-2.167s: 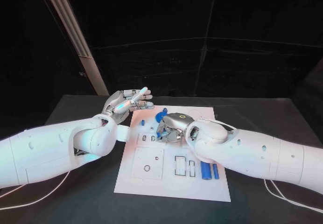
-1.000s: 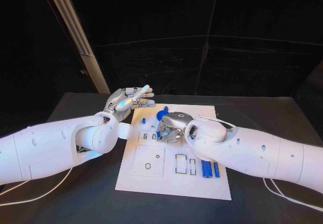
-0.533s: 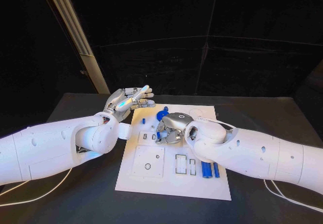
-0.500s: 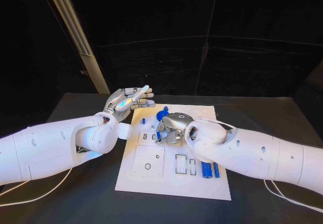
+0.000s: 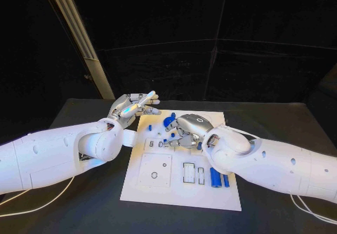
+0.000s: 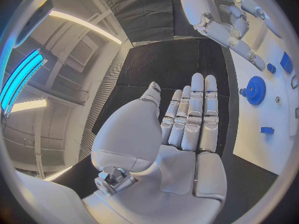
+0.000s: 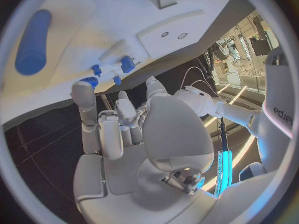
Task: Assemble the parts on the task board
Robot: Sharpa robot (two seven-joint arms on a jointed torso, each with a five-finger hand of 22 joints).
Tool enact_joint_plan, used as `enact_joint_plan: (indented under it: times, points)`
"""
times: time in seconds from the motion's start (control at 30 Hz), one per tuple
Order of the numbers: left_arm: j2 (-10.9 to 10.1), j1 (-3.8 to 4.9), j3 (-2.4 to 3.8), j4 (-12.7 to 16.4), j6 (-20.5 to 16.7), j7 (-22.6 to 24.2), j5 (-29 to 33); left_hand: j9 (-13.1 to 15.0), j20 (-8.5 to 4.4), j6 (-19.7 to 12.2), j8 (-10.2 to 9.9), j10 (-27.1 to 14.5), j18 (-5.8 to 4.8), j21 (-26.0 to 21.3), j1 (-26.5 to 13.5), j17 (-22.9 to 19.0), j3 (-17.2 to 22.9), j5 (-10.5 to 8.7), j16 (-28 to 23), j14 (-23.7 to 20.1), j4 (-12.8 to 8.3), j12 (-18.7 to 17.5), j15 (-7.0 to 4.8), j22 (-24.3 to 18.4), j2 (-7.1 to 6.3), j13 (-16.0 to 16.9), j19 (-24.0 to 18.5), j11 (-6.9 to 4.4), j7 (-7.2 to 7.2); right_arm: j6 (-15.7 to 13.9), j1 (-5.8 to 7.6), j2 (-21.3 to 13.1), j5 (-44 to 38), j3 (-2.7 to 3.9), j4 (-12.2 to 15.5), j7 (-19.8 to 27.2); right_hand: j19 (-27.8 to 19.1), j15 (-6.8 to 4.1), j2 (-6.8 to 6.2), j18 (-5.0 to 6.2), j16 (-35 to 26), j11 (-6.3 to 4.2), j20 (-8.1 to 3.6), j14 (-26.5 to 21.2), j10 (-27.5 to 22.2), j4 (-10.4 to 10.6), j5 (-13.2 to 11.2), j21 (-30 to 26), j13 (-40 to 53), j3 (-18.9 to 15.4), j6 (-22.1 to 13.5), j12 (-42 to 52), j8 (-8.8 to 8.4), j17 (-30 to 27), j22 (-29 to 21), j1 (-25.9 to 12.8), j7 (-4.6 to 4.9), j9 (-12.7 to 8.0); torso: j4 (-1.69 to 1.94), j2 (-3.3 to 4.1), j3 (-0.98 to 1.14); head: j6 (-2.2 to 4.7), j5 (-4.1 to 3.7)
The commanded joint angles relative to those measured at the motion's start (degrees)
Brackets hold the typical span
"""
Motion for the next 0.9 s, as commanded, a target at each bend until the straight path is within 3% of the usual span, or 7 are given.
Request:
enact_joint_plan:
  times: [0.03, 0.17, 0.37, 0.43, 0.63, 0.8, 0.9]
  points:
    - [-0.2, 0.16, 0.07, -0.1, 1.4, -7.0, -6.4, 0.2, -1.77, 1.9, 0.1, 3.7, 0.75, 3.3, -0.5, 3.1, -0.7, 0.07, 4.9, 6.2, -0.1, 1.4, -1.82, 1.6, -0.07, 0.6, 4.5, -1.18, -0.56, -1.9, 1.47, -2.9, 10.8, 0.55, 2.4, 12.7, -2.4, 0.09, 1.03, 1.66, -2.2, -0.17, -0.12, 2.8, -2.9, -1.3, 1.6, -2.9, -3.5, 0.2, 0.2, -4.1, 0.41, 2.6, -4.4, 3.6, -0.28, 0.1, -0.12, -0.23, 0.12, 0.35, 0.19]
    - [-0.2, 0.76, 0.08, -1.3, 1.6, -16.5, -14.3, 0.2, -3.7, 2.3, 0.3, 7.2, 0.51, 8.8, -0.8, 10.1, -1.4, 0.13, 14.7, 10.8, -0.3, 3.9, -3.58, 4.6, -0.46, 2.2, 9.1, -2.36, -1.46, 2.5, 3.56, -6.9, 19.1, 0.98, 4.1, 16.0, -7.8, 0.09, 2.16, 2.92, -9.1, -0.12, -0.11, -0.2, -10.6, -2.8, 1.4, -10.2, -13.8, 0.7, -0.4, -16.2, 0.34, -7.1, -14.0, 7.6, -0.15, -0.1, -0.35, -0.88, 0.2, 0.24, 0.5]
    - [0.2, 1.69, 0.07, -3.3, 5.7, -32.4, -28.7, 0.8, -5.85, 2.4, 3.4, 9.4, 0.46, 20.1, -2.2, 51.4, -2.9, 0.25, 55.4, 13.3, 0.4, 15.0, -5.29, 12.3, -1.4, 9.6, 12.7, -4.39, -2.82, 5.8, 5.84, -12.9, 24.0, 1.19, 5.3, 17.6, -11.4, 1.43, 2.53, 2.81, -19.8, 1.06, 1.16, -6.5, -18.2, -2.9, 0.9, -15.4, -22.3, 0.0, -2.5, -25.0, 0.36, -19.6, -16.8, 10.3, 0.94, 0.0, -0.67, -1.88, 0.6, -0.27, 1.09]
    - [0.5, 2.15, 0.07, -3.8, 8.0, -37.7, -33.6, 1.5, -6.35, 2.8, 5.7, 8.6, -1.27, 32.1, -4.2, 63.2, -4.0, -0.26, 65.7, 14.5, 2.3, 22.0, -5.75, 26.4, -1.2, 14.6, 15.8, -4.97, -3.51, 6.0, 6.16, -14.5, 25.2, 1.22, 5.4, 17.8, -11.3, 1.42, 2.46, 2.83, -19.8, 1.09, 1.21, -6.4, -18.2, -2.8, 1.1, -15.6, -22.6, -0.2, -2.5, -25.0, 0.48, -19.5, -16.9, 10.3, 0.94, 0.0, -0.72, -2.12, 0.72, -0.4, 1.24]
    - [2.5, 3.73, 0.08, -5.3, 14.9, -50.5, -45.8, 4.7, -7.73, 3.6, 12.6, 4.7, -3.47, 47.9, -10.9, 74.4, -8.1, 0.87, 74.1, 16.9, 4.4, 37.7, -7.28, 45.8, 1.84, 26.4, 19.4, -6.99, -5.36, 6.2, 6.6, -17.1, 28.1, 1.24, 5.0, 18.2, -10.9, 1.4, 2.33, 2.89, -20.0, 1.07, 1.29, -6.2, -18.0, -2.4, 2.1, -16.2, -23.5, -0.9, -2.7, -24.8, 0.92, -19.5, -17.3, 10.5, 0.92, 0.1, -0.83, -2.93, 1.14, -0.83, 1.55]
    - [5.6, 5.26, 0.08, -7.6, 19.8, -58.4, -53.8, 9.5, -8.35, 3.2, 19.9, 7.2, -4.53, 53.6, -10.5, 77.2, -11.5, 0.2, 75.8, 17.7, 4.6, 52.6, -8.2, 53.9, 2.16, 42.1, 20.5, -7.74, -6.83, 5.2, 6.75, -17.6, 29.2, 1.24, 4.2, 18.6, -10.5, 1.4, 2.15, 2.89, -20.8, 1.06, 1.29, -6.4, -18.3, -1.9, 3.9, -16.8, -24.4, -1.5, -2.7, -24.7, 1.44, -20.2, -17.8, 10.8, 0.89, 0.1, -0.94, -3.4, 1.41, -1.18, 1.78]
    - [7.4, 5.99, 0.08, -8.9, 21.4, -60.9, -56.2, 10.8, -8.5, 2.5, 21.7, 8.0, -5.08, 55.8, -9.8, 77.3, -12.0, 0.11, 75.9, 17.7, 4.5, 55.1, -8.32, 57.3, 2.41, 45.1, 21.6, -8.02, -6.98, 5.1, 6.78, -17.5, 29.4, 1.24, 3.8, 18.6, -10.5, 1.41, 2.07, 2.88, -20.9, 1.08, 1.29, -6.4, -18.5, -1.8, 4.1, -16.9, -24.6, -1.7, -2.8, -24.6, 1.52, -20.4, -17.8, 10.9, 0.9, 0.1, -0.96, -3.45, 1.46, -1.21, 1.65]
